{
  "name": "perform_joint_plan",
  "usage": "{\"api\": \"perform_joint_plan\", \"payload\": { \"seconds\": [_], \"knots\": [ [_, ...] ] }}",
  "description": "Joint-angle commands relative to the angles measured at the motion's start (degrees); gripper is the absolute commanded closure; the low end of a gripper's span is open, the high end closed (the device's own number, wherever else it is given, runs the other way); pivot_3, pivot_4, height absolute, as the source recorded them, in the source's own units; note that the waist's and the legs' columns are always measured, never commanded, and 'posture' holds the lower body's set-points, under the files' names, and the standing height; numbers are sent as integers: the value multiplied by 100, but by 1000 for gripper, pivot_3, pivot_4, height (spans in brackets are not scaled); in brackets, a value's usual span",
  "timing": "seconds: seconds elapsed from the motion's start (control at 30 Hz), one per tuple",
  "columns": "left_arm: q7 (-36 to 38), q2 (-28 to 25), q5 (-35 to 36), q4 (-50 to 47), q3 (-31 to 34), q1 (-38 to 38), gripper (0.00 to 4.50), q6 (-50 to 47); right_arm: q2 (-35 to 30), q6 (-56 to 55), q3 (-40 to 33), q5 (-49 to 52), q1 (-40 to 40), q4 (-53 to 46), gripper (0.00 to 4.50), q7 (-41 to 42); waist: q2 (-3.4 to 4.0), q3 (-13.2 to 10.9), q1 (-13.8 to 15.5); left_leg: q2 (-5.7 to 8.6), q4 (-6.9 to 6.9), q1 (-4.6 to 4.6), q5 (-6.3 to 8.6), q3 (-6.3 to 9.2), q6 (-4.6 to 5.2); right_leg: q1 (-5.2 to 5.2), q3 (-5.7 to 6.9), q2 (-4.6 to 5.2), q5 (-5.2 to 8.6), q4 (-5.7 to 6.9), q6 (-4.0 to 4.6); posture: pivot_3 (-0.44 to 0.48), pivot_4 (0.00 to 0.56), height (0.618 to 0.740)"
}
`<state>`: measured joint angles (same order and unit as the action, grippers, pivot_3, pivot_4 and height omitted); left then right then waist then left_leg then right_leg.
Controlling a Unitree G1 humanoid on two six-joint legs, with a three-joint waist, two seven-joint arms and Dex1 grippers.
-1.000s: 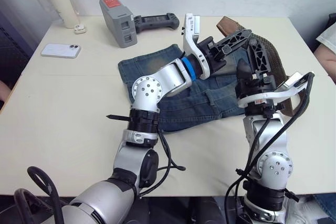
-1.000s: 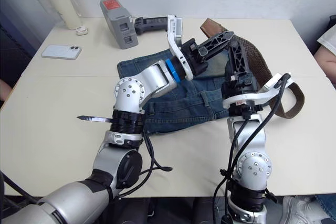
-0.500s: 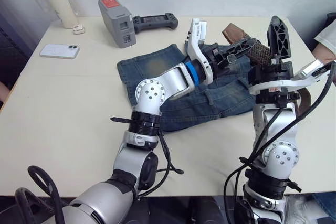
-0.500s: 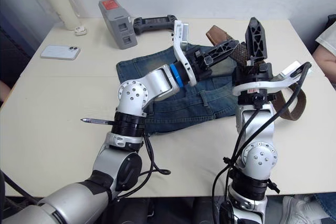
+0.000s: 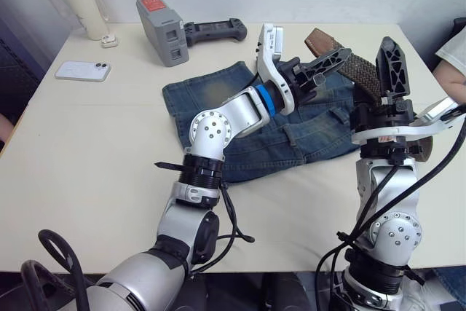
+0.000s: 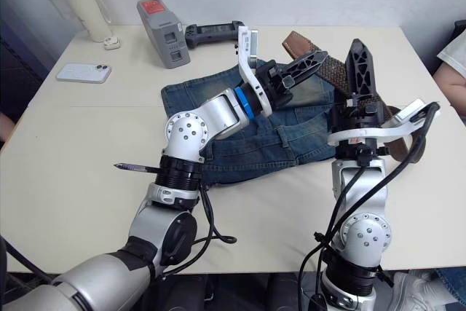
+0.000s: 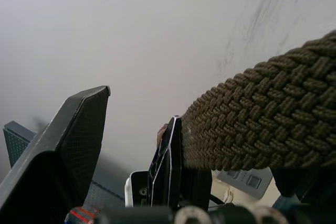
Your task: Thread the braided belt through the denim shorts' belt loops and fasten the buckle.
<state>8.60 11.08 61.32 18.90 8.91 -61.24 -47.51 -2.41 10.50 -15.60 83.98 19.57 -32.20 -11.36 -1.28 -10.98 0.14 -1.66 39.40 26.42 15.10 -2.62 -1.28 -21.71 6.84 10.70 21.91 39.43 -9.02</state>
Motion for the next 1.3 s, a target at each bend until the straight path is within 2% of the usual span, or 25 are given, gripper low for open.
{"api": "perform_joint_plan", "payload": {
  "seconds": [0.03, 0.33, 0.47, 0.83, 0.93, 0.97, 1.0, 1.1, 1.2, 1.3],
  "knots": [
    [51, 434, 33, -103, 15, -46, 4500, 86, 10, -133, -35, 17, 15, -452, 41, -64, 0, 0, 1, 0, 0, 0, 0, 0, 0, 0, 0, 0, 0, 0, 0, 0, 150, 664],
    [-17, 464, -22, -74, 2, 18, 4500, 104, -16, -108, 70, 18, 5, -516, 41, -109, 0, 0, 1, 0, 0, 0, 0, 0, 0, 0, 0, 0, 0, 0, 0, 0, 150, 664],
    [-37, 487, 1, -95, 8, 7, 4500, 103, -80, 105, 373, -278, -29, -410, 41, -52, 0, 0, -4, 0, 0, 0, 0, 0, 0, 0, 0, 0, 0, 0, 0, 0, 150, 664],
    [-96, 507, 61, -184, -3, 69, 4500, 18, 35, 31, 476, -590, 182, -247, 41, -83, 0, 0, -1, 0, 1, 0, 0, 0, 0, 0, 0, 0, 0, 0, 0, 0, 150, 664],
    [-98, 495, 52, -178, 0, 67, 4500, 21, 42, -16, 428, -579, 217, -250, 838, -80, 0, 0, -2, 0, 1, 0, 0, 0, 0, 0, 0, 0, 0, 0, 0, 0, 150, 664],
    [-95, 494, 49, -173, 0, 66, 4500, 25, 41, -19, 420, -578, 224, -249, 1240, -72, 0, 0, 0, 0, 1, 0, 0, 0, 0, 0, 0, 0, 0, 0, 0, 0, 150, 664],
    [-93, 494, 48, -171, -2, 67, 4500, 29, 46, -34, 405, -578, 233, -255, 1853, -62, 0, 0, 0, 0, 1, 0, 0, 1, 0, 0, 0, 0, 0, 0, 0, 0, 150, 664],
    [-90, 482, 55, -156, -10, 63, 4500, 42, 76, -77, 360, -566, 260, -268, 2991, -39, 0, 0, -1, 0, 1, 0, 0, 0, 0, 0, 0, 0, 0, 0, 0, 0, 150, 664],
    [-86, 470, 65, -138, -13, 57, 4500, 52, 94, -83, 326, -572, 283, -259, 4455, -19, 0, 0, -3, 0, 1, 0, 0, 0, 0, 0, 0, 0, 0, 0, 0, 0, 150, 664],
    [-106, 455, 53, -118, -11, 56, 4500, 78, 138, -150, 268, -539, 303, -270, 4455, 17, 0, 0, -2, 0, 1, 0, 0, 0, 0, 0, 0, 0, 0, 0, 0, 0, 150, 664]
  ]
}}
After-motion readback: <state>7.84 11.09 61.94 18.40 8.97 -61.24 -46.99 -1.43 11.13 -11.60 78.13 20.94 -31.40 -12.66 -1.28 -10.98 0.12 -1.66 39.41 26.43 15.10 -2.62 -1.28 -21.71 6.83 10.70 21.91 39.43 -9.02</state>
